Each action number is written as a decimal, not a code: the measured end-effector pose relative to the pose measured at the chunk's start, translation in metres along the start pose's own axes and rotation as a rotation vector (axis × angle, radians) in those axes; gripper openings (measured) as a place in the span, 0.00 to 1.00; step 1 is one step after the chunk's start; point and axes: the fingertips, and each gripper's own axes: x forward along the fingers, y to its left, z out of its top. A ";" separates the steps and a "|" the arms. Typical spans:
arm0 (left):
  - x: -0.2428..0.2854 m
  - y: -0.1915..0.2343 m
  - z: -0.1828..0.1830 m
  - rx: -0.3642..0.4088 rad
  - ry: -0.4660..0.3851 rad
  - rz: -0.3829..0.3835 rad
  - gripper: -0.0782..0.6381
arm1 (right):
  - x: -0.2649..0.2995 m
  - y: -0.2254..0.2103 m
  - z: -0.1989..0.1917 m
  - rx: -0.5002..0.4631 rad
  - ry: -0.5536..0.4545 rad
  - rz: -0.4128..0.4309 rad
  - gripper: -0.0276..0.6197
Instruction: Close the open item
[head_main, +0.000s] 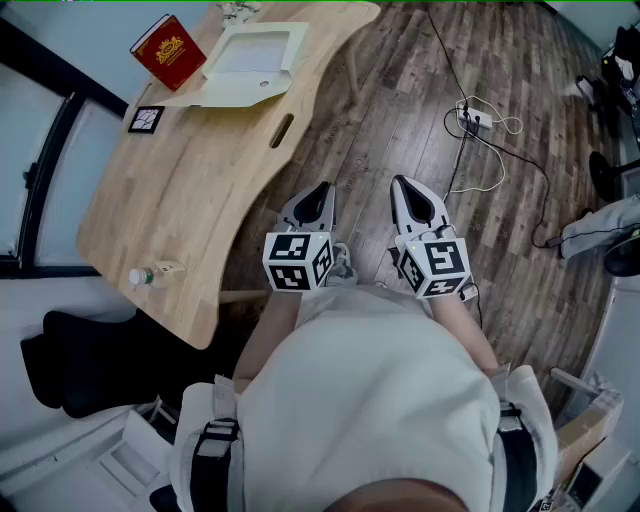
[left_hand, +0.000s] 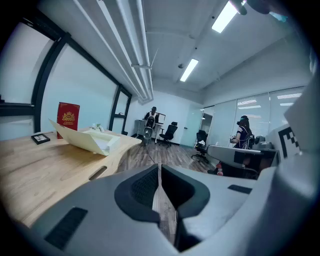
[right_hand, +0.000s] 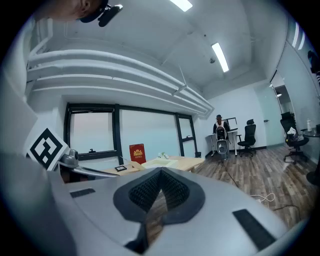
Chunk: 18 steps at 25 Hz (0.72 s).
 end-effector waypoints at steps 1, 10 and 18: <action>0.001 0.001 0.001 0.000 -0.001 -0.001 0.16 | 0.002 0.000 0.001 -0.002 -0.001 0.000 0.07; 0.007 0.012 0.001 -0.011 0.011 -0.011 0.16 | 0.013 0.005 -0.002 -0.010 0.012 0.004 0.07; 0.020 0.035 0.002 -0.041 0.025 -0.016 0.16 | 0.036 0.009 -0.002 0.030 0.012 0.010 0.07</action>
